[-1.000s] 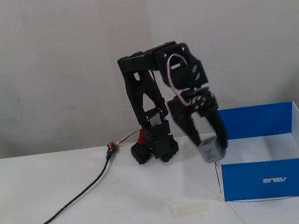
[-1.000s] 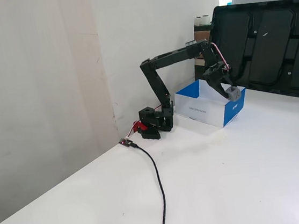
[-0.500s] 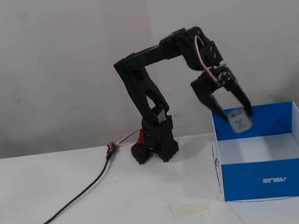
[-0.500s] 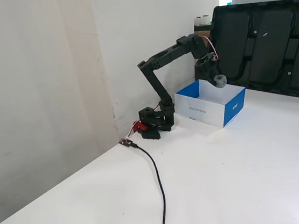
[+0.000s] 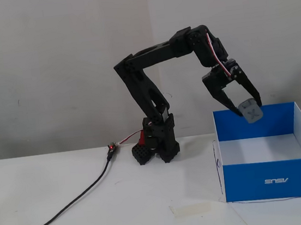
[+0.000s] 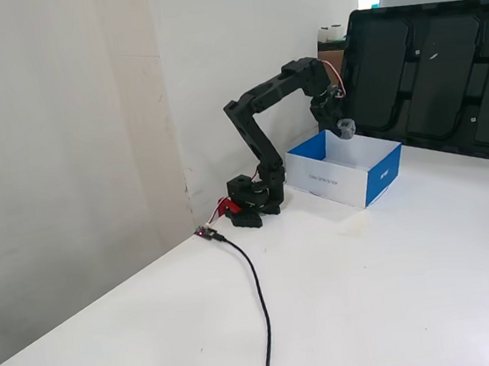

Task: Pick the gray block and keep it in the box.

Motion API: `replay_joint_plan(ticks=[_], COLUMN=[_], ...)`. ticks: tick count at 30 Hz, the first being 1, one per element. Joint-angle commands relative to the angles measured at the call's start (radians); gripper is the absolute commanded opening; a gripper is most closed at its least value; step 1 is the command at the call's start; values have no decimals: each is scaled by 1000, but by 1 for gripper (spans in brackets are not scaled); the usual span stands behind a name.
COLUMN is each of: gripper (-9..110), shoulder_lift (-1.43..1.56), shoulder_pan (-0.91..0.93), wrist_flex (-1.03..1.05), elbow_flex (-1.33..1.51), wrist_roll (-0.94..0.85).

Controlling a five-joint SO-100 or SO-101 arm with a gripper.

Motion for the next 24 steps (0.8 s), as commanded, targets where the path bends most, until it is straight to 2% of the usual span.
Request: replay_joint_plan(ticks=[1, 6, 11, 16, 20, 24], gripper=[6, 8, 29, 31, 25, 6], shoulder_lift=[23, -31, -112, -178, -207, -207], shoulder_pan=[-11, -29, -54, -66, -60, -35], wrist_flex=[-32, -61, -87, -106, -103, -92], elbow_flex=[-15, -34, -69, -109, -144, -152], wrist_roll=[2, 2, 2, 2, 3, 20])
